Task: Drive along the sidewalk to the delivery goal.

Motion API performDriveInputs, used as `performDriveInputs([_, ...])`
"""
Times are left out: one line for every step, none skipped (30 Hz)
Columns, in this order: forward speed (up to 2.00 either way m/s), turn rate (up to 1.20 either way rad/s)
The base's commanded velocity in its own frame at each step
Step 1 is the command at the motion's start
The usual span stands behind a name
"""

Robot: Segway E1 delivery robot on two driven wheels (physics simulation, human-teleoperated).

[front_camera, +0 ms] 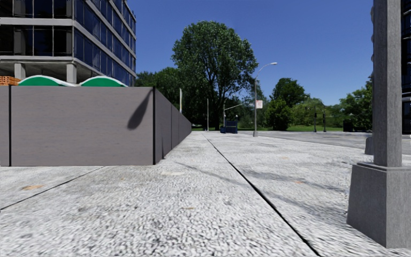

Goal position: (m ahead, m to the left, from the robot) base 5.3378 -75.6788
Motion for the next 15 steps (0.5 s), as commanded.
performDriveInputs([1.53,-0.20])
performDriveInputs([1.43,-0.12])
performDriveInputs([1.43,-0.12])
performDriveInputs([1.31,-0.03])
performDriveInputs([1.26,0.00])
performDriveInputs([1.25,0.00])
performDriveInputs([1.25,0.00])
performDriveInputs([1.25,0.00])
performDriveInputs([1.24,0.00])
performDriveInputs([1.24,0.00])
performDriveInputs([1.24,0.00])
performDriveInputs([1.24,0.00])
performDriveInputs([1.24,0.00])
performDriveInputs([1.24,0.00])
performDriveInputs([1.24,0.00])
